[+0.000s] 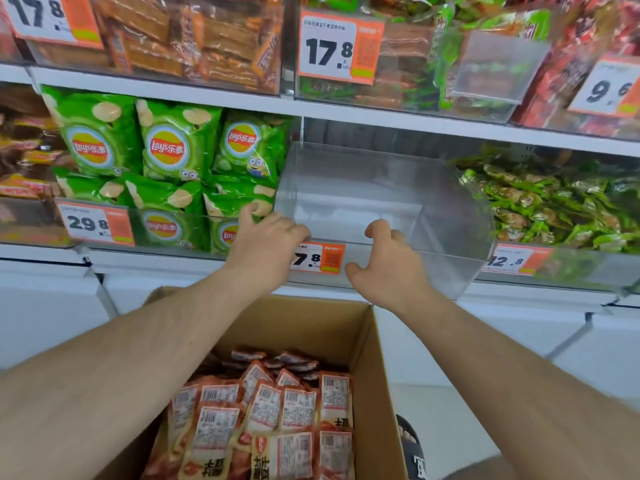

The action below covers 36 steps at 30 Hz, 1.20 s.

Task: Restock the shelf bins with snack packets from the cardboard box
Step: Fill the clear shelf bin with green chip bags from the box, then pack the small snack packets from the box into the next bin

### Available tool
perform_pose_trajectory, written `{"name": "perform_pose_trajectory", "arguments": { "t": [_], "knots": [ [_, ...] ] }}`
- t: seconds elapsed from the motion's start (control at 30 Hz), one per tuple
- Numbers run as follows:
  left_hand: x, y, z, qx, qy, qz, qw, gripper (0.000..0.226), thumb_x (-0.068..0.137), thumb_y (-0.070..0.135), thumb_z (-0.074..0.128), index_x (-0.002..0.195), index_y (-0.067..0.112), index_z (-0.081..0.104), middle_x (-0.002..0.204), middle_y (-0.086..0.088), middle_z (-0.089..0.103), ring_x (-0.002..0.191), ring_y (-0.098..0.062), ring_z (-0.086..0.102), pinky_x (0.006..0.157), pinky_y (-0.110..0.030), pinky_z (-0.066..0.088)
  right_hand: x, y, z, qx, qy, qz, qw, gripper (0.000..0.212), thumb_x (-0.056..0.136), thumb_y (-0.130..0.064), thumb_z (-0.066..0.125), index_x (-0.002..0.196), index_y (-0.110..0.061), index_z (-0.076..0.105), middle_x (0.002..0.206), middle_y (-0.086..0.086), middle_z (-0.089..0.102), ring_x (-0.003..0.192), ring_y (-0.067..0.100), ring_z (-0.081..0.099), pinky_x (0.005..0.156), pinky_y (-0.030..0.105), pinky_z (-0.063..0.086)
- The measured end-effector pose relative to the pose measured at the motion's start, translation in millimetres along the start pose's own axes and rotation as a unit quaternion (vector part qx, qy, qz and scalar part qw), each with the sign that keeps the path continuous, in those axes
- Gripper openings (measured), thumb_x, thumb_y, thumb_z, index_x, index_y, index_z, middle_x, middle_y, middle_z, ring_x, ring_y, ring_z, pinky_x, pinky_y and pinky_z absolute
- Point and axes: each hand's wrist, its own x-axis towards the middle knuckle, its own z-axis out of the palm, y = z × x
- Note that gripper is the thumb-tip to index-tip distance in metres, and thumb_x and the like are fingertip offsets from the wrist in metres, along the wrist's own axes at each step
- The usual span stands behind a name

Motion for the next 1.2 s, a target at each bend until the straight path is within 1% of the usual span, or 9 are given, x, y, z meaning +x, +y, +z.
{"name": "perform_pose_trajectory", "arguments": {
  "t": [0.17, 0.4, 0.57, 0.7, 0.8, 0.87, 0.93, 1.07, 1.2],
  "knots": [
    [-21, 8, -4, -0.033, 0.034, 0.010, 0.999, 0.052, 0.049, 0.005, 0.084, 0.097, 0.021, 0.071, 0.084, 0.004, 0.068, 0.087, -0.024, 0.064, 0.089, -0.042, 0.022, -14, -2, -7, -0.025, -0.019, 0.010, 0.999, 0.051, 0.083, -0.040, 0.064, 0.122, -0.018, 0.042, 0.121, 0.008, 0.050, 0.109, 0.033, 0.054, 0.082, 0.035, 0.043],
    [-35, 16, -9, -0.110, 0.048, -0.001, 0.993, 0.065, 0.061, -0.001, 0.074, 0.123, 0.012, 0.064, 0.116, -0.006, 0.067, 0.118, -0.027, 0.054, 0.101, -0.044, 0.018, -27, -11, -10, -0.060, -0.015, -0.004, 0.998, 0.062, 0.083, -0.043, 0.064, 0.133, -0.019, 0.037, 0.132, 0.008, 0.046, 0.115, 0.032, 0.053, 0.091, 0.040, 0.047],
    [-68, 20, -14, -0.182, 0.095, 0.020, 0.979, 0.058, 0.065, 0.013, 0.066, 0.123, 0.014, 0.062, 0.119, -0.001, 0.063, 0.117, -0.022, 0.045, 0.094, -0.038, 0.025, -55, -30, 12, -0.043, 0.075, -0.177, 0.980, 0.052, 0.079, -0.033, 0.064, 0.125, -0.013, 0.052, 0.126, 0.008, 0.052, 0.100, 0.035, 0.060, 0.082, 0.041, 0.050],
    [-108, 12, 1, -0.254, -0.046, -0.044, 0.965, 0.046, 0.079, 0.018, 0.056, 0.125, 0.021, 0.060, 0.120, 0.004, 0.062, 0.118, -0.022, 0.048, 0.095, -0.036, 0.024, -63, -31, 63, -0.150, -0.178, -0.196, 0.953, 0.040, 0.085, -0.041, 0.059, 0.118, -0.019, 0.056, 0.111, 0.004, 0.063, 0.098, 0.030, 0.061, 0.074, 0.036, 0.050],
    [-130, 8, 24, -0.296, -0.150, -0.121, 0.936, 0.038, 0.088, 0.015, 0.060, 0.124, 0.026, 0.059, 0.118, 0.010, 0.061, 0.120, -0.015, 0.047, 0.103, -0.038, 0.029, -50, -24, 119, -0.209, -0.404, -0.148, 0.878, 0.034, 0.088, -0.042, 0.060, 0.110, -0.015, 0.062, 0.102, 0.004, 0.066, 0.091, 0.024, 0.063, 0.076, 0.038, 0.056],
    [-142, 6, 41, -0.332, -0.188, -0.162, 0.910, 0.035, 0.087, 0.013, 0.062, 0.120, 0.025, 0.061, 0.112, 0.011, 0.063, 0.112, -0.014, 0.053, 0.102, -0.039, 0.040, -43, -12, 161, -0.215, -0.475, -0.105, 0.847, 0.034, 0.089, -0.040, 0.065, 0.113, -0.016, 0.063, 0.109, 0.005, 0.067, 0.093, 0.022, 0.063, 0.080, 0.036, 0.054],
    [-152, 3, 59, -0.361, -0.216, -0.199, 0.885, 0.032, 0.086, 0.012, 0.063, 0.117, 0.024, 0.063, 0.104, 0.013, 0.063, 0.100, -0.011, 0.057, 0.095, -0.039, 0.048, -42, 3, 202, -0.181, -0.471, -0.025, 0.863, 0.052, 0.082, -0.043, 0.073, 0.126, -0.018, 0.057, 0.124, 0.006, 0.063, 0.104, 0.023, 0.061, 0.088, 0.037, 0.052],
    [-165, 1, 81, -0.382, -0.269, -0.257, 0.846, 0.027, 0.089, 0.017, 0.062, 0.114, 0.027, 0.063, 0.094, 0.020, 0.059, 0.093, -0.008, 0.058, 0.088, -0.035, 0.052, -63, 32, 257, -0.234, -0.447, 0.018, 0.863, 0.132, 0.053, -0.067, 0.084, 0.155, -0.024, 0.013, 0.157, 0.011, 0.025, 0.141, 0.035, 0.032, 0.111, 0.049, 0.033],
    [-173, -3, 92, -0.382, -0.317, -0.284, 0.820, 0.024, 0.090, 0.016, 0.062, 0.112, 0.026, 0.063, 0.097, 0.016, 0.061, 0.096, -0.009, 0.060, 0.087, -0.032, 0.053, -85, 39, 279, -0.240, -0.363, -0.054, 0.899, 0.116, 0.056, -0.069, 0.081, 0.146, -0.019, 0.028, 0.144, 0.011, 0.040, 0.131, 0.032, 0.040, 0.108, 0.046, 0.034]
  ]
}}
